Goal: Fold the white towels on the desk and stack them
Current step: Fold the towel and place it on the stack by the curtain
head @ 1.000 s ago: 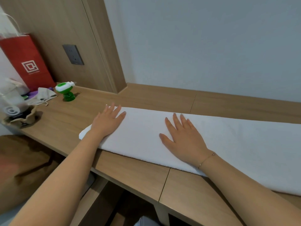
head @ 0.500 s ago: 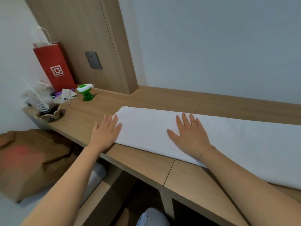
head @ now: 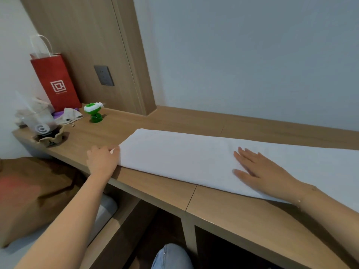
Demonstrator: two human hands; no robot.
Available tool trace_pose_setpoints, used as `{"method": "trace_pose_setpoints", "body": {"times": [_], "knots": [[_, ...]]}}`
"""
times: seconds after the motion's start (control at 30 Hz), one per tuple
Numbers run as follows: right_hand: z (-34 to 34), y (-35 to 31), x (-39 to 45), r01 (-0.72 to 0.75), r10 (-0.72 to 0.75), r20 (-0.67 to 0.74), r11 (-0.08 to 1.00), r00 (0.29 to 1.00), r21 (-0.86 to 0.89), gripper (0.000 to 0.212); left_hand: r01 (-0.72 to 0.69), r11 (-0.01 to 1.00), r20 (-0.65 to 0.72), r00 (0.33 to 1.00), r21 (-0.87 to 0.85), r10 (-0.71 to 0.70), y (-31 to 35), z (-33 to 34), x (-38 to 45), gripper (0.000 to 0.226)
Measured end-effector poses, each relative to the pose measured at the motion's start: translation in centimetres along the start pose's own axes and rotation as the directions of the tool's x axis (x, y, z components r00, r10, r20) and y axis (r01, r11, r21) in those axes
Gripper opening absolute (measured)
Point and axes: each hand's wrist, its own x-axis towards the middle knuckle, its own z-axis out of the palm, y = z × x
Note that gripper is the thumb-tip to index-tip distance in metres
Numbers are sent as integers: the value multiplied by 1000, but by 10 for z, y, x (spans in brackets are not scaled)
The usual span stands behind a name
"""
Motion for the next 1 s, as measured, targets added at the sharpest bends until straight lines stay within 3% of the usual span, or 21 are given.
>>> {"method": "trace_pose_setpoints", "body": {"times": [0.17,0.27,0.3,0.37,0.43,0.57,0.63,0.7,0.8,0.87,1.0], "knots": [[13,6,2,-19,19,-1,997,1000,-81,75,148,989,333,933,-3,-138,13,-12,11,55],[12,7,2,-22,24,17,995,1000,-94,80,284,942,487,857,-177,-167,16,-25,19,41],[12,6,2,-16,19,26,996,999,-88,80,344,887,525,839,-309,-142,16,-28,20,39],[11,4,1,-3,6,36,997,999,-78,76,421,679,545,838,-601,-38,17,-35,18,32],[11,3,2,0,2,33,997,999,-75,73,385,485,476,877,-785,75,24,-42,15,27],[10,5,4,7,-5,50,1000,999,-28,69,297,217,339,921,-930,191,67,-66,-5,20],[2,6,4,7,-16,93,994,996,106,69,286,125,309,916,-950,255,96,-78,-18,22],[-10,6,-1,-14,-16,76,924,997,382,55,246,104,266,910,-964,317,127,-86,-33,22],[-23,11,-18,-10,104,-75,646,992,763,29,113,128,154,913,-985,378,173,-91,-67,19],[-28,19,-29,-3,242,-124,465,962,885,21,-23,200,61,912,-980,406,201,-87,-100,21],[-39,46,-44,-14,492,-130,277,861,961,25,-219,299,-32,851,-929,524,231,-48,-174,24]]}}
